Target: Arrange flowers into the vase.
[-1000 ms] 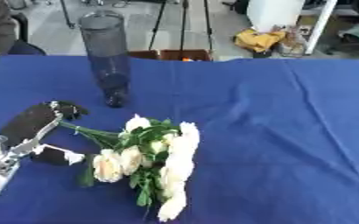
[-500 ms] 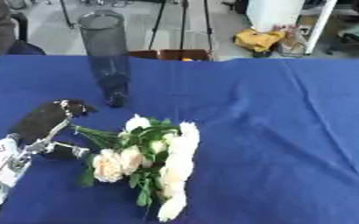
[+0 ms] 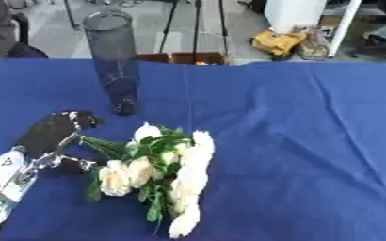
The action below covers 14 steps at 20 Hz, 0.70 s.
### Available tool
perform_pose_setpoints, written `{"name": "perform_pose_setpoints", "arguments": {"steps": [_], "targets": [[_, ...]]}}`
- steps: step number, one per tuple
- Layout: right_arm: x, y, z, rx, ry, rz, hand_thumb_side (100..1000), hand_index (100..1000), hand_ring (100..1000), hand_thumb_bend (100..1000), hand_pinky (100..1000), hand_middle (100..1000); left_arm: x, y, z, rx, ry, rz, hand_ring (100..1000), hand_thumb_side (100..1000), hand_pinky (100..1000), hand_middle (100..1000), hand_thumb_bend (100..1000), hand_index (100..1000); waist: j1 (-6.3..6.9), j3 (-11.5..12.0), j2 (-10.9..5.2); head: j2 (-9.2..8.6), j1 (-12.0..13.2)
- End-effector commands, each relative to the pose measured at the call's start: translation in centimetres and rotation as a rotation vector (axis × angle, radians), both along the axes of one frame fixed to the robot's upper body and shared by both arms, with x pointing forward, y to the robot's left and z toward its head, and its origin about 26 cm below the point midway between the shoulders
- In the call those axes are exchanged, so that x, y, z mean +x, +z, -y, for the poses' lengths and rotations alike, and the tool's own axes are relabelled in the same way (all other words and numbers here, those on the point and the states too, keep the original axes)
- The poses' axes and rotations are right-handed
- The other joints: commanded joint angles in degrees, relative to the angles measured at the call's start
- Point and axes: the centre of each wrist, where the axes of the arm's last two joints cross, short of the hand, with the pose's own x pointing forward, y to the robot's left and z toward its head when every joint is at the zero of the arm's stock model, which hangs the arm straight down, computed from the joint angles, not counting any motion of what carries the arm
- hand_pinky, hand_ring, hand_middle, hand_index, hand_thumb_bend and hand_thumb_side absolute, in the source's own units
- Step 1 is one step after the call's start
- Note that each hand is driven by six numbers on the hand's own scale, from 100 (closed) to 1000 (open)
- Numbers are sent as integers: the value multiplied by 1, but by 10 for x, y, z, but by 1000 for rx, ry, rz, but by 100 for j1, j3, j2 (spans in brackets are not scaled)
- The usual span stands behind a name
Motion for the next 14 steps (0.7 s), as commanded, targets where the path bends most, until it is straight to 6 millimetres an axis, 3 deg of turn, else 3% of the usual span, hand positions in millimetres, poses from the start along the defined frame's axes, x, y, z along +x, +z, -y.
{"name": "perform_pose_setpoints", "arguments": {"steps": [1,14], "targets": [[0,9,1,-16,9,22,595,908,957,313,827,588,4,9,-1,18,-9,29,603,200,663,588,595,801,-21,-11,42,-33,11],[0,9,0,-15,13,23,595,907,956,311,827,588,8,7,5,36,-25,22,602,200,667,571,577,790,-28,-40,45,-29,38]]}}
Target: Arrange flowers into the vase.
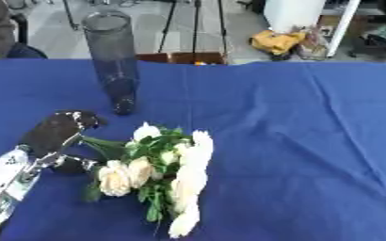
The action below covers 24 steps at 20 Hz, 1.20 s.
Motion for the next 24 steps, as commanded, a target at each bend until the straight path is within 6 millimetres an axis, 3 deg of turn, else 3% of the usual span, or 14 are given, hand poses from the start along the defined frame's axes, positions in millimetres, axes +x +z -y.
{"name": "perform_pose_setpoints", "arguments": {"steps": [1,24], "targets": [[0,9,0,-14,12,25,595,907,956,310,827,588,3,7,1,15,-13,24,602,199,669,568,577,787,-28,-9,46,-27,18],[0,9,-1,-11,16,27,595,907,956,310,827,588,11,0,9,59,-39,-6,606,199,681,546,576,779,-49,-75,71,-18,31]]}}
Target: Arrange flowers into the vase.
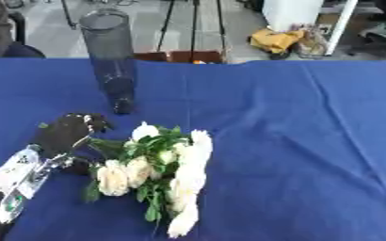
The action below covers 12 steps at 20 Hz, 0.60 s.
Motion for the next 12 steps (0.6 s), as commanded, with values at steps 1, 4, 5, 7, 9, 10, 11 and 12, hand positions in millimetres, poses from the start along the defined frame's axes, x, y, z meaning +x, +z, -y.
{"name": "perform_pose_setpoints", "arguments": {"steps": [1,4,5,7,9,10,11,12], "targets": [[0,10,0,-21,12,26,595,907,956,310,827,588,4,6,3,16,-15,17,606,199,681,545,576,778,-50,-18,42,-19,22],[0,10,0,-21,13,27,595,907,955,310,826,588,6,3,4,31,-18,4,609,199,690,543,575,779,-53,-29,45,-16,24],[0,10,0,-21,13,27,594,907,956,309,826,588,6,2,4,37,-19,0,611,199,694,542,575,776,-53,-31,45,-15,25],[0,10,0,-21,13,26,595,907,955,309,826,588,7,0,3,51,-18,-10,612,199,696,543,576,776,-52,-35,47,-13,25],[0,10,0,-21,13,27,596,907,955,309,826,588,8,-1,3,62,-12,-14,613,200,697,544,584,776,-49,-39,49,-15,23],[0,10,0,-21,13,27,596,907,955,310,826,588,8,-1,3,66,-9,-14,612,199,697,544,587,776,-48,-41,49,-16,22],[0,10,0,-21,13,27,595,907,955,310,826,588,9,-1,2,69,-5,-14,611,198,696,544,591,776,-48,-42,50,-15,23],[0,10,0,-21,13,27,595,907,955,311,826,588,9,-1,2,73,-2,-14,611,197,697,544,593,776,-48,-43,51,-15,24]]}}
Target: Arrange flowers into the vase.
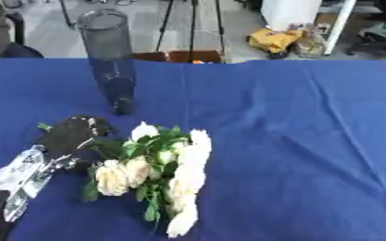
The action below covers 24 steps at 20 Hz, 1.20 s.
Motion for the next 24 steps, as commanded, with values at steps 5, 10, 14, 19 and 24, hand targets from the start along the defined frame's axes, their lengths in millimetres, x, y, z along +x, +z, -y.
{"name": "perform_pose_setpoints", "arguments": {"steps": [5,10,14,19,24], "targets": [[0,10,0,-23,11,25,595,907,955,310,826,588,5,3,1,41,2,-2,616,199,707,547,595,777,-45,-16,54,-8,12],[0,10,0,-24,12,26,595,907,955,310,826,587,7,0,1,73,1,-46,617,206,717,551,592,773,-40,-13,55,-12,11],[0,10,0,-23,12,26,596,907,955,310,826,588,8,-4,0,108,1,-119,586,226,687,521,604,749,-41,-19,54,-15,8],[0,10,0,-23,11,27,596,907,954,309,826,588,7,-1,2,104,-1,-147,435,230,505,393,634,619,-44,-19,54,-12,2],[0,10,0,-21,11,27,597,907,955,304,826,588,6,-1,4,69,-7,-117,347,266,390,305,699,537,-42,-15,54,-15,1]]}}
